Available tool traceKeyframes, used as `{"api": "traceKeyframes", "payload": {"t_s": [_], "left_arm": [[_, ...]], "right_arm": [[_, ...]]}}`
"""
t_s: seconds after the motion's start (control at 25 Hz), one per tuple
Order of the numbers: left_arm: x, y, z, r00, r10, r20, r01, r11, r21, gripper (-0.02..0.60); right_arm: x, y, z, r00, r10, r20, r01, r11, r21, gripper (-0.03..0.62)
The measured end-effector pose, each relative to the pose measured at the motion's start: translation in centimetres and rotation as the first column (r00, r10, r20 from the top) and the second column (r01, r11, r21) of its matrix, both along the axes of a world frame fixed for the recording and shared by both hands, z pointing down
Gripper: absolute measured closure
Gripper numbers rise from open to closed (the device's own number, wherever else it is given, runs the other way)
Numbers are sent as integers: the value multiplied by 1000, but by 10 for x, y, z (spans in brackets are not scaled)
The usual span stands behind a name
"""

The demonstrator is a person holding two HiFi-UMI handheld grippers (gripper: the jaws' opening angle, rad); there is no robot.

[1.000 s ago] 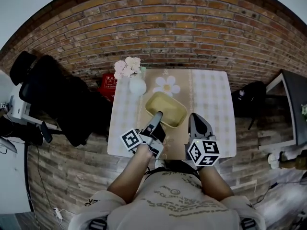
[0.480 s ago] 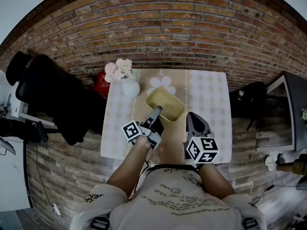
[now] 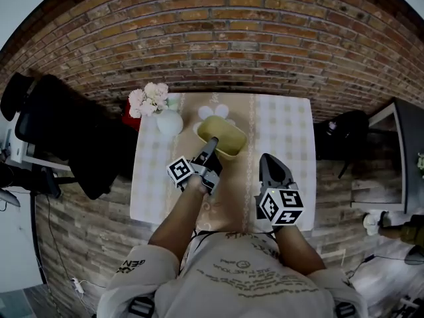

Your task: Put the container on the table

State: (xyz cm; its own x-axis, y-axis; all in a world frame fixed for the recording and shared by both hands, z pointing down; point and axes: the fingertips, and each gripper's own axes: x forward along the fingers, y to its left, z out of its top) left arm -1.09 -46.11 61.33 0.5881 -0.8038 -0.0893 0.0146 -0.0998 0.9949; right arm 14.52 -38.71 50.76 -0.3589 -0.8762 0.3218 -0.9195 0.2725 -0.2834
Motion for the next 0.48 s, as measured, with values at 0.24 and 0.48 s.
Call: {"api": "traceKeyframes", "payload": {"t_s": [0.24, 0.48], "left_arm": [[-3, -27, 36, 998, -64, 7, 64, 994, -90, 364], [-6, -43, 53, 996, -73, 45, 77, 992, -103, 364]], "right_arm": [[12, -16, 15, 1000, 6, 15, -5, 999, -38, 592], [19, -25, 28, 999, 16, 43, -13, 997, -79, 592]]}}
